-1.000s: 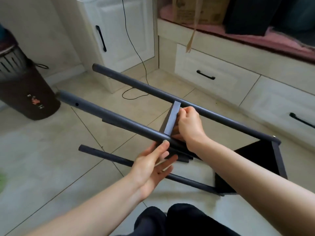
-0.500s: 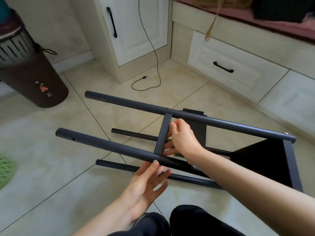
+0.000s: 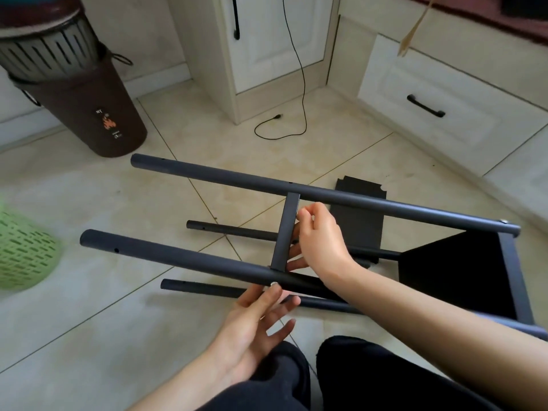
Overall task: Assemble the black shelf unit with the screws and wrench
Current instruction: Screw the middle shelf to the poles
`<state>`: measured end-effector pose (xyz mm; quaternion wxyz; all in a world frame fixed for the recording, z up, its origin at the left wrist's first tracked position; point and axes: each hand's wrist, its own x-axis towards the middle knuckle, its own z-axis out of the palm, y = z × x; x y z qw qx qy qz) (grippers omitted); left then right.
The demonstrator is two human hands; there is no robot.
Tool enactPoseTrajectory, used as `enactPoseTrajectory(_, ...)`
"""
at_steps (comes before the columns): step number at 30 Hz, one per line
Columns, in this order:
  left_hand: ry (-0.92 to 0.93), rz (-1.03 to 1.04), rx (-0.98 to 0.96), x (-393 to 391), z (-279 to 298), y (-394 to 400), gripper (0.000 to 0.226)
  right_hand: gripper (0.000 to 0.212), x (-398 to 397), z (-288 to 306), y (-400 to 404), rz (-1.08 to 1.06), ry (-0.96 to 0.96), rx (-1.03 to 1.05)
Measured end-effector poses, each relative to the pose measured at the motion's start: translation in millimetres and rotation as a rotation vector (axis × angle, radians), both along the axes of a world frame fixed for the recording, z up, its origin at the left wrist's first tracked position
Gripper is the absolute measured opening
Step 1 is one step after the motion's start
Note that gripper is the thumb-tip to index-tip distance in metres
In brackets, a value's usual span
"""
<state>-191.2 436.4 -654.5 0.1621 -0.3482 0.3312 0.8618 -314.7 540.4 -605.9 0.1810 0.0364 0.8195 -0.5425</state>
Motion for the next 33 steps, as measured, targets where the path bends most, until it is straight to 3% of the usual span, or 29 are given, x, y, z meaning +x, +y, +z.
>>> enactPoseTrajectory(8, 0.017, -0.086, -0.064, 8, 5, 8, 0.017, 0.019, 16, 0, 15, -0.096, -0.009, -0.086)
enactPoseTrajectory(22, 0.023, -0.184, -0.12, 25, 4, 50, 0.023, 0.018, 39, -10, 65, -0.176, -0.013, -0.027)
enactPoseTrajectory(28, 0.009, -0.305, -0.301, -3, 11, 50, 0.056, 0.016, 12, -15, 71, -0.21, 0.002, -0.051)
enactPoseTrajectory(31, -0.02, -0.417, -0.527, -14, 17, 50, 0.08, 0.015, -1, -16, 76, -0.218, -0.005, -0.031)
enactPoseTrajectory(33, -0.042, -0.361, -0.73, -20, 17, 51, 0.095, 0.016, -7, -17, 78, -0.224, -0.03, -0.041)
